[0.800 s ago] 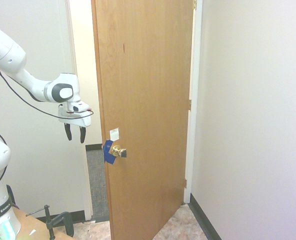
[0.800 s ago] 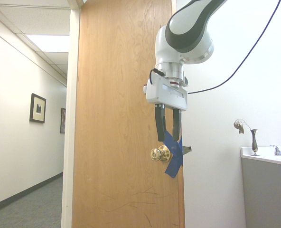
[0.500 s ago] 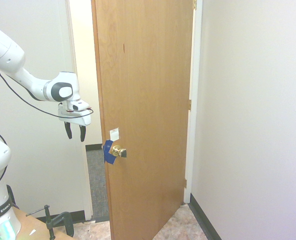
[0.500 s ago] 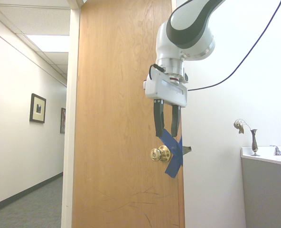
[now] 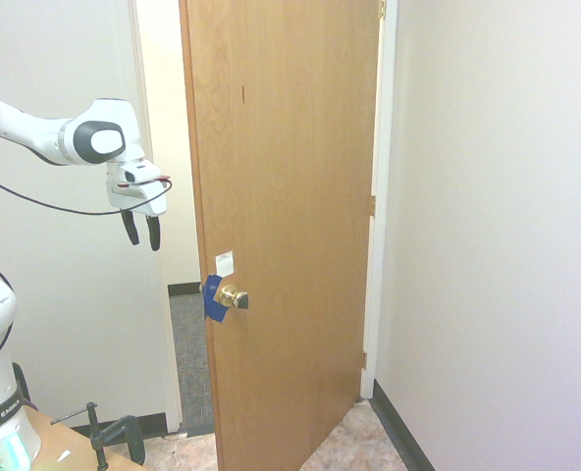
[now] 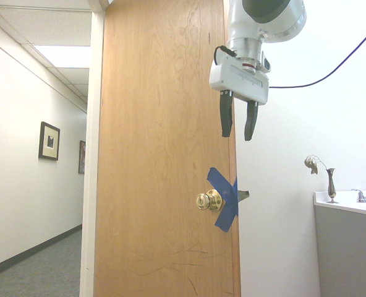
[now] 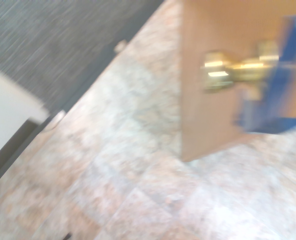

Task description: Shut the door

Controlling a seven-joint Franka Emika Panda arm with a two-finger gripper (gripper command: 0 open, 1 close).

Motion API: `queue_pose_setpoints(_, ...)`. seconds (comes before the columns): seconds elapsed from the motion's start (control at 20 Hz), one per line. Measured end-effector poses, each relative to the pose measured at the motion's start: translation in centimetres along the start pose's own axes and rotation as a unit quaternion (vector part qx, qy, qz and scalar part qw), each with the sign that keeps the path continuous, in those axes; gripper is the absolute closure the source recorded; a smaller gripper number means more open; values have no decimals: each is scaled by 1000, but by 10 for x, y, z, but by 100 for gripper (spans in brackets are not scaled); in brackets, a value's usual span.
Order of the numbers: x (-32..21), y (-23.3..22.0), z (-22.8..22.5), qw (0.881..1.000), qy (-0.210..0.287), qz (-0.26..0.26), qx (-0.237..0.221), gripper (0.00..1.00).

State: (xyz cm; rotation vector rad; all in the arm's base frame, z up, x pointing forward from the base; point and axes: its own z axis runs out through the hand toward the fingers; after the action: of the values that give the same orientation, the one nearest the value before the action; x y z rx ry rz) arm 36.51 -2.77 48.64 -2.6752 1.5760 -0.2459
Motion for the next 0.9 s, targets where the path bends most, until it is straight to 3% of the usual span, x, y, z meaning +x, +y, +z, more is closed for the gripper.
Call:
queue_pose_setpoints(0.6, 119, 127, -5, 987, -3, 159, 2, 0)
queue_pose_setpoints(0.9, 174, 150, 16, 977, 3, 214, 2, 0)
